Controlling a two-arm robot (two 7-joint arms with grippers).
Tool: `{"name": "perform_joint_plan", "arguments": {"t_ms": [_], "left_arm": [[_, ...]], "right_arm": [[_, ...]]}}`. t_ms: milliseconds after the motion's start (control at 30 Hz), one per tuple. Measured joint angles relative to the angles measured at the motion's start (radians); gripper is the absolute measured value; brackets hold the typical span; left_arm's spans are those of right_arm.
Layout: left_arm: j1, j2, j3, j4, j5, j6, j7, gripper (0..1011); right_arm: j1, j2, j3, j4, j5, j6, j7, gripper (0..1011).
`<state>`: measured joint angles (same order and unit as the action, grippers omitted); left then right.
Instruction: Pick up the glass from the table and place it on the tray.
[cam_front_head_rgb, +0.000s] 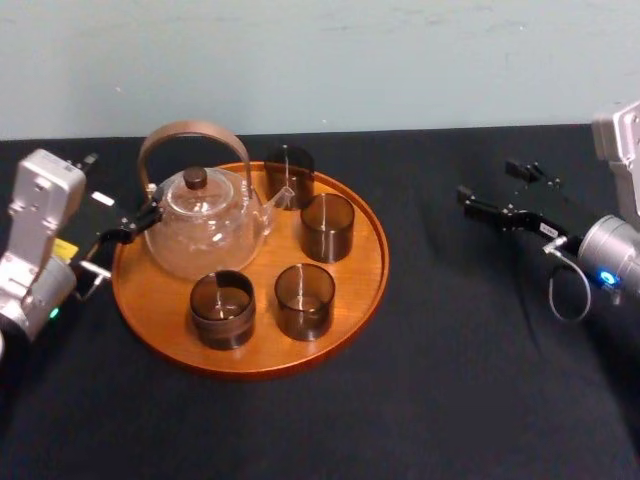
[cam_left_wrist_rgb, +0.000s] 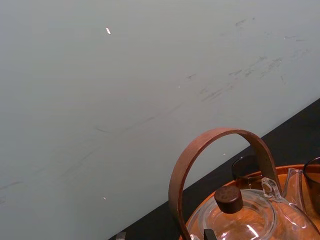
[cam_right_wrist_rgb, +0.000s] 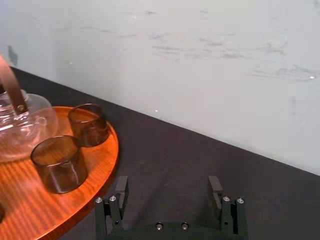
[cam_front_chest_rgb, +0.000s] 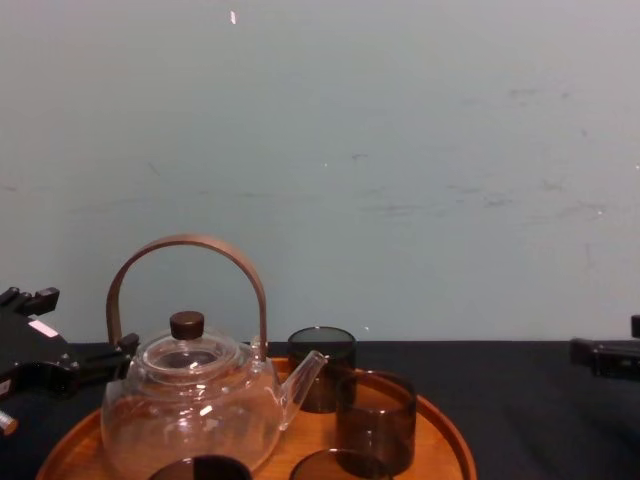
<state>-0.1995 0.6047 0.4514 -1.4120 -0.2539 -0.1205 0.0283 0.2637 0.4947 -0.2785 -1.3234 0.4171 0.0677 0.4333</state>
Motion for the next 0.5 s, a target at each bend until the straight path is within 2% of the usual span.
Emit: {"name": "perform_joint_plan", "arguments": {"t_ms": [500], "left_arm": [[0.0,0.0,0.0,0.0,0.0,0.0,0.0,1009]], "right_arm": [[0.0,-0.001,0.0,0.003,0.0,-0.001,-0.001,1002]]}}
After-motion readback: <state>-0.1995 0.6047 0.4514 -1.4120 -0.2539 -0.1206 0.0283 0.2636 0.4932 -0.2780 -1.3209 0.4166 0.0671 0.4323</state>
